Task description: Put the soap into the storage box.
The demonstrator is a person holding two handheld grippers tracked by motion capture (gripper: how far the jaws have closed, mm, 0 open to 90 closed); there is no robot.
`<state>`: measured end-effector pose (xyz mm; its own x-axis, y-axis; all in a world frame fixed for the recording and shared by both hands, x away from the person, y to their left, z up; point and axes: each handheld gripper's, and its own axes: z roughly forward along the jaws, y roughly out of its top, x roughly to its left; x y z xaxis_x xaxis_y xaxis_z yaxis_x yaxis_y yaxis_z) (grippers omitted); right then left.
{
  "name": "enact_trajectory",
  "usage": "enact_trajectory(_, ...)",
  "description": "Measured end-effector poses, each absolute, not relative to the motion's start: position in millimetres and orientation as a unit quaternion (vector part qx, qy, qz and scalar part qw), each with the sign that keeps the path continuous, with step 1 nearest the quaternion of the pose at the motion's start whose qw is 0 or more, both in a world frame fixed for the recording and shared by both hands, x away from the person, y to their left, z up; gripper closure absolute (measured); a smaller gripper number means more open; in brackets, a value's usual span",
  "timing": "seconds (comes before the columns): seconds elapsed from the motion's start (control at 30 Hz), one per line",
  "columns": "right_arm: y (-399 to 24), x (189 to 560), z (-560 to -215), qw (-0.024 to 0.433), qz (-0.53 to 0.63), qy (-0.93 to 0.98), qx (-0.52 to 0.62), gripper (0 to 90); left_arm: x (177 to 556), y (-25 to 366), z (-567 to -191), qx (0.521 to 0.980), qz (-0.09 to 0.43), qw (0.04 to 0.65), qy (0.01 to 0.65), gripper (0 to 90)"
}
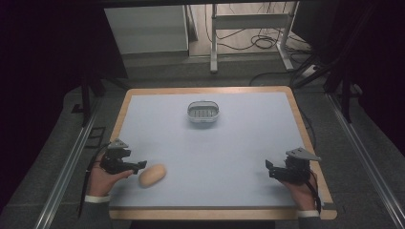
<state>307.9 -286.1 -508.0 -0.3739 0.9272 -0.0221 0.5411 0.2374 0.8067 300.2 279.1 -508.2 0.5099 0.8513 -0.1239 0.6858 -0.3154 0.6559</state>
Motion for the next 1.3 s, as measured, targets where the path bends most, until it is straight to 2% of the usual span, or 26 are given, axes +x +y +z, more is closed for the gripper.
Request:
enact_trajectory(0.43,-293.5,302.2,-507.4,0.276,0.373,0.717,0.52,5.9,301.5,280.2,-507.1,0.801,0.126,0.333,0.481,15.0)
enact_trajectory(1.3,-297.5,304.2,-509.3,0.256,0.385,0.715,0.524,5.6,301.2,278.1,-500.9,0.806,0.127,0.316,0.485,14.4)
